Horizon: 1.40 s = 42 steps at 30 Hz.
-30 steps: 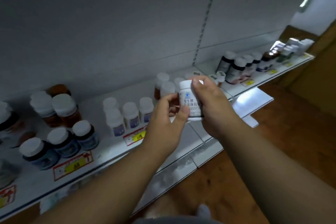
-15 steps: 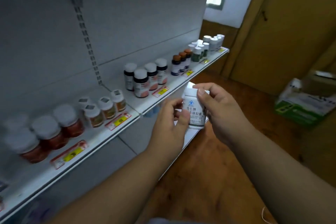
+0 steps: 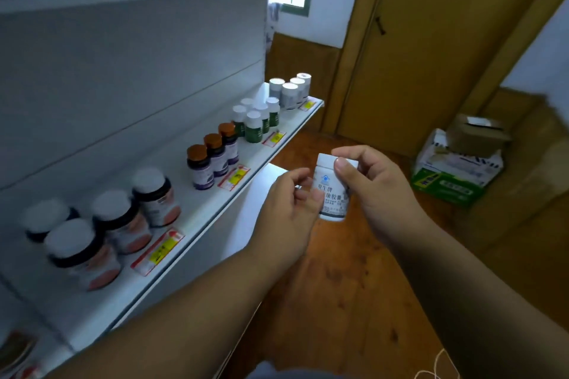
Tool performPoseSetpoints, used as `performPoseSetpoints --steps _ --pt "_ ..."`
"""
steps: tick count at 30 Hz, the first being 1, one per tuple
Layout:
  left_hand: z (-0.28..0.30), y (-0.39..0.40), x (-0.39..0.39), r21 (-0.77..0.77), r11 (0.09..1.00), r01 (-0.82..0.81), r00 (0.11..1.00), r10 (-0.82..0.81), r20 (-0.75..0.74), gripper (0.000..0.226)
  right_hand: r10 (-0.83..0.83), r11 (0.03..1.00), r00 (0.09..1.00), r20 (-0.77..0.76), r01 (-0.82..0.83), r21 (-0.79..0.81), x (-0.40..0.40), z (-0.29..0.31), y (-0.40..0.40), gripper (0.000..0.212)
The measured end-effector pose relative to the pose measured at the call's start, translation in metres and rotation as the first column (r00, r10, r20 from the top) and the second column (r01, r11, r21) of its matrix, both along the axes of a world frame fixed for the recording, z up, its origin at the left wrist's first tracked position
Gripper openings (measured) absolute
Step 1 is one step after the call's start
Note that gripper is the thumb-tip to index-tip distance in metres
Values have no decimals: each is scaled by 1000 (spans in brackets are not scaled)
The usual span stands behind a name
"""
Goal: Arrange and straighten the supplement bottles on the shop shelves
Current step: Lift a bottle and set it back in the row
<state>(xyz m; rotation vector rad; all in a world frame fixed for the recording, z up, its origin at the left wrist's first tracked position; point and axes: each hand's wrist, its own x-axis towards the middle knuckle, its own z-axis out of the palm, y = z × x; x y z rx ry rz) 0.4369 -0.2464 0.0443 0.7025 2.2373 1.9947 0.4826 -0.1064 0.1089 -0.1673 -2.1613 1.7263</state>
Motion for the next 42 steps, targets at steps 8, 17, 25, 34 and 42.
performPoseSetpoints --steps 8,17,25,34,42 --pt "7 119 -97 -63 978 200 979 -202 -30 68 -157 987 988 5 157 22 -69 -7 118 19" --pt "-14 246 -227 -170 985 38 996 -52 -78 74 6 999 1000 -1 -6 42 -208 -30 261 21" --pt "0 278 -331 -247 930 -271 962 265 -58 63 291 955 957 -23 -289 64 -369 -23 309 15" --pt "1 256 -428 -457 679 -575 808 558 -188 62 450 891 892 -38 -446 88 -527 -16 288 10" --pt "-32 270 -483 -730 182 -659 659 607 -444 91 671 641 728 144 -666 382 -656 -40 260 22"
